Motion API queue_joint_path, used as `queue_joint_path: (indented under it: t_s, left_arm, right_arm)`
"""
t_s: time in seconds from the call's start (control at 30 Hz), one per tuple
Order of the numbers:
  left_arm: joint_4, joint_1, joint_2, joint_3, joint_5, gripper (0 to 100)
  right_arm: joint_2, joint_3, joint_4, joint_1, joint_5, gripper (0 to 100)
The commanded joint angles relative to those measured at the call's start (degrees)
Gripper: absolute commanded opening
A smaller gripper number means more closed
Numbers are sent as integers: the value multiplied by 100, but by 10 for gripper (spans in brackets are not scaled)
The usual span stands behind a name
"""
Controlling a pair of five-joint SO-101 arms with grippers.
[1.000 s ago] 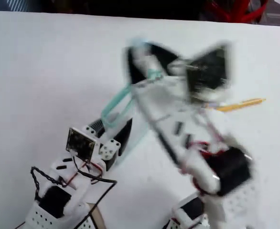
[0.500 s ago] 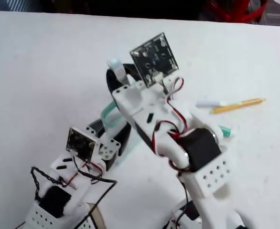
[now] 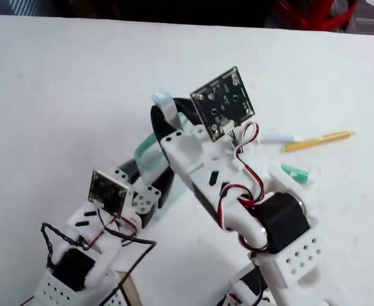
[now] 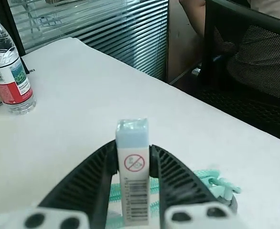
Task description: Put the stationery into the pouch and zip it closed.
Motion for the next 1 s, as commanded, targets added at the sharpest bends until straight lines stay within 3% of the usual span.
queue_joint_path:
  t_s: [0.0, 0.23, 0.37, 0.77, 0.97]
  left_arm:
    - [-79, -13, -57, -9, 26, 133]
    - [-97, 13, -57, 18, 26, 139]
    - [26, 145, -57, -18, 44, 212]
    - [88, 127, -57, -114, 44, 207]
    - [273, -31, -57, -308, 44, 207]
  right_arm:
    - [303, -35, -215, -31, -18, 18]
    - [963, -35, -708, -40, -18, 18]
    - [1138, -35, -769, -31, -18, 18]
    - [936, 0, -1349, -31, -18, 18]
    - [743, 97, -866, 4, -18, 18]
